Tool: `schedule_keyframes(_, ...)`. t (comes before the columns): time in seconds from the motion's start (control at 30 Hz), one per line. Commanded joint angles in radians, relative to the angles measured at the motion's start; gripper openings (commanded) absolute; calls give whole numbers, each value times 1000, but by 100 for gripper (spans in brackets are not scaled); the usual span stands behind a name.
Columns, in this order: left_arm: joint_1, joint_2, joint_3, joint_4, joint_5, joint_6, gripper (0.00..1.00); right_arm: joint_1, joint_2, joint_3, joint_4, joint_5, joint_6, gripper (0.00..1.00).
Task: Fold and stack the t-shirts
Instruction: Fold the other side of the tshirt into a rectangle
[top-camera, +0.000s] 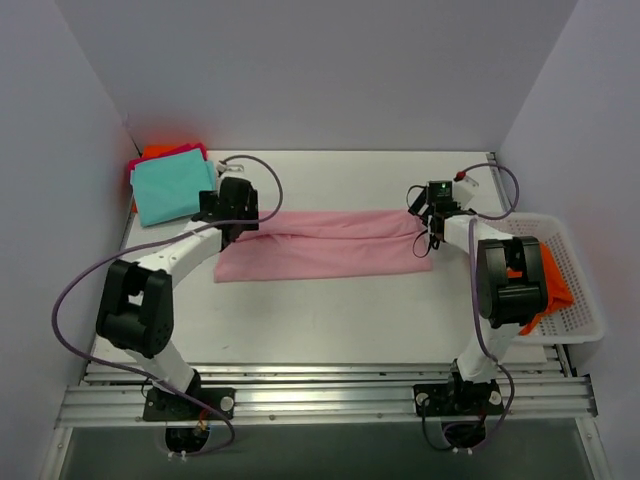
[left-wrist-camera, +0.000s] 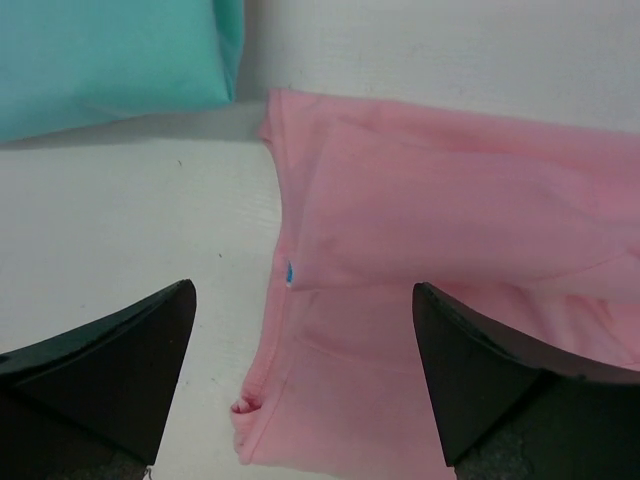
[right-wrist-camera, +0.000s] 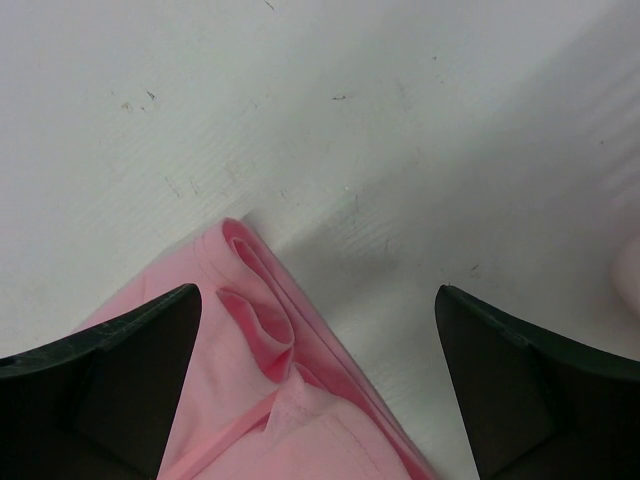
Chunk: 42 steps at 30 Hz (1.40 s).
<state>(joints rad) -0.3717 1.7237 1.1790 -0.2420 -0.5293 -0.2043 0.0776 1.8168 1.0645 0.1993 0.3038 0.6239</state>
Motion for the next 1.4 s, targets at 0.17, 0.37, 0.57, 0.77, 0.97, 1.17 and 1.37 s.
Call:
schedule_keyframes(0.17, 189, 98, 227, 90, 230, -59, 93, 24, 8, 136, -4, 17, 8, 100)
schedule_keyframes(0.37, 249, 296, 339, 136, 503, -109, 86, 33, 75, 224, -15, 9, -12, 100)
schedule_keyframes(0.57, 293, 356, 311, 197, 715, -170, 66, 24, 113, 242, -17, 21, -24, 100)
schedule_keyframes(0.77, 312, 349, 261, 225, 744, -184, 64, 22, 139, 241, -1, 8, -27, 100)
schedule_keyframes(0.97, 315, 346, 251, 225, 746, -184, 54, 22, 157, 242, -5, 8, -30, 100)
schedule_keyframes(1.17, 317, 352, 249, 225, 729, -182, 30, 22, 164, 241, -9, 0, -33, 100)
schedule_keyframes(1.37, 317, 303, 197, 332, 736, -181, 16, 25, 157, 229, -5, -9, -32, 100)
